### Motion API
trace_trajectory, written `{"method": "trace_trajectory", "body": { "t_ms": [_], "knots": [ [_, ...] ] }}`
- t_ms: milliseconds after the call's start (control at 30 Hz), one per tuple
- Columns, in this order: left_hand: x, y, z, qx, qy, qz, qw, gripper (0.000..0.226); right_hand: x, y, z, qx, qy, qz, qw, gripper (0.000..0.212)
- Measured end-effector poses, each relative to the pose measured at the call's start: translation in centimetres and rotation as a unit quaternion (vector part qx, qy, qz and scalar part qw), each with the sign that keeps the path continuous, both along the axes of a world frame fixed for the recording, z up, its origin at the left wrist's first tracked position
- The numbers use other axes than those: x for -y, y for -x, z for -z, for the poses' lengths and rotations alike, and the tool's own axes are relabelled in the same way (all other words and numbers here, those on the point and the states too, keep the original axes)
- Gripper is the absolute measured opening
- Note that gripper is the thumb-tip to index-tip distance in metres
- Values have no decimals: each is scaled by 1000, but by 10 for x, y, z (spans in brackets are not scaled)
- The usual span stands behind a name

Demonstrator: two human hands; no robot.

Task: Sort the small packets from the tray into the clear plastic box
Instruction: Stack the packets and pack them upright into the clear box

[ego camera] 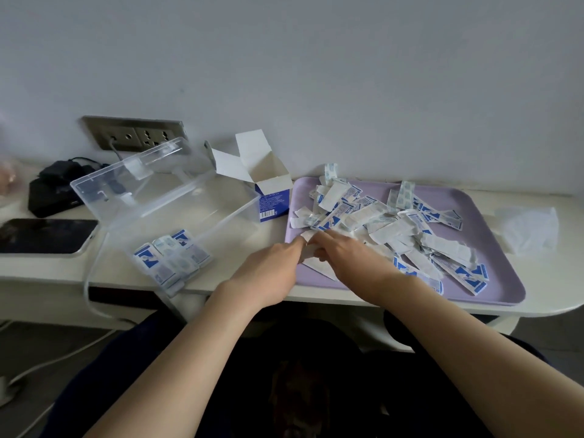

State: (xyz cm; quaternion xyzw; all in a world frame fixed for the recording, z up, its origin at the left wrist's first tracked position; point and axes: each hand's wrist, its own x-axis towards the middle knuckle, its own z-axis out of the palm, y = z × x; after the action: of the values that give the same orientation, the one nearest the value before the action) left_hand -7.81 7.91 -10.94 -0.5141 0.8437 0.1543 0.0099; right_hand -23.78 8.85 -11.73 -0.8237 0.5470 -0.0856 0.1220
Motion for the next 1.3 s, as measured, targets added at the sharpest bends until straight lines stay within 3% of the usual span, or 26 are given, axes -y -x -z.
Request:
{"method": "trace_trajectory", "body": {
  "t_ms": [133,300,433,533,667,733,867,1033,1200,1300],
  "knots": [
    [-4,-18,-4,3,-20,12,1000,30,-2,-14,1,-32,5,-41,999,47],
    [-12,-41,-1,9,-70,27,997,15,-6,-35,4,-23,2,-65,998,48],
    [-17,-63,-8,8,-20,14,1000,19,-8,-47,12,21,-28,-83,996,37],
    [-18,-78,-17,-9,-21,-3,1000,24,-4,-52,13,55,-56,-100,992,40],
    [-22,-99,-32,-23,59,-31,998,30,3,-60,-4,86,-75,-90,989,27],
    [-24,-111,-41,-57,93,-52,993,24,7,-70,-18,110,-45,-91,989,17],
    [-23,-140,-46,-146,121,-104,976,20,12,-103,-48,100,69,-117,986,27],
    [-24,-168,-46,-182,170,-145,958,15,17,-150,-59,85,195,-161,964,31],
    [-19,-186,-40,-139,229,-181,947,16,30,-181,-58,22,335,-163,928,24],
    [-17,-187,-35,-94,259,-199,941,10,41,-193,-58,-23,363,-116,924,23]
  ]
}}
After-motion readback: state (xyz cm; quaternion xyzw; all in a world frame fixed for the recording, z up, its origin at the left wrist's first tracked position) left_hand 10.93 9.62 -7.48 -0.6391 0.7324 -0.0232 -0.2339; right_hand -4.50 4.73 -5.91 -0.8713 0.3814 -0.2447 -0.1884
